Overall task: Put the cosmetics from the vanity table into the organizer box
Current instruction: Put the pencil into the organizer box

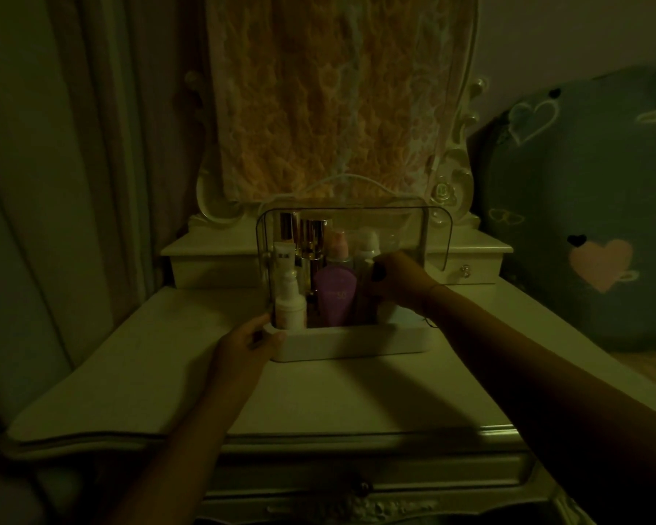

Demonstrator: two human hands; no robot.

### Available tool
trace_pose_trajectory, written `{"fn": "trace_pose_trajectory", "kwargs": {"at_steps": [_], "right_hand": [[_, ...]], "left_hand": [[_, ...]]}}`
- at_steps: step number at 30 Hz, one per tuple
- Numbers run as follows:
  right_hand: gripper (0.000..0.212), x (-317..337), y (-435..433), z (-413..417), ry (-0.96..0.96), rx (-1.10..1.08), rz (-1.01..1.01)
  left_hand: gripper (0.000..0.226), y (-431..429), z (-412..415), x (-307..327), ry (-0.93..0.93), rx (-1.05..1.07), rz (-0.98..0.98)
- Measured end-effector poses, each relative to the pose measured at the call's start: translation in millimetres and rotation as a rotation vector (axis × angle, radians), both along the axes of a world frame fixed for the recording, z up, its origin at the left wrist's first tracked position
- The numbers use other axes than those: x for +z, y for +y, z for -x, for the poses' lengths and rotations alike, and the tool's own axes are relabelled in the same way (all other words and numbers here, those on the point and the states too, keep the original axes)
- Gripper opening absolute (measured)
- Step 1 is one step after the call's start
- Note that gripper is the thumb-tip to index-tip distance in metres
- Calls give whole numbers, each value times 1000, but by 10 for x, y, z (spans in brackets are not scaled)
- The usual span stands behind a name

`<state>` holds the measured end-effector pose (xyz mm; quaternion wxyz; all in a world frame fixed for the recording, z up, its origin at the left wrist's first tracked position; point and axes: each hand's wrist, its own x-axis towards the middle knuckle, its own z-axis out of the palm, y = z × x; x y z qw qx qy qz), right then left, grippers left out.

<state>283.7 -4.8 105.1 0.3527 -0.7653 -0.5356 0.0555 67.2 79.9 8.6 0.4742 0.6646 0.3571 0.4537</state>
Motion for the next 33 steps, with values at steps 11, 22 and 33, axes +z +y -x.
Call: {"fn": "trace_pose_trajectory", "kwargs": {"at_steps": [11,22,33], "right_hand": [[21,6,42,23,-46,0,18],[17,-3,20,33,-18,17,27],[16,-2,-31,2,-53,43,15]], "left_hand": [[45,0,1,-1,-13,-11,9],[42,-23,2,13,-12,-5,-14],[44,-31,-1,24,-12,-4,5]]}}
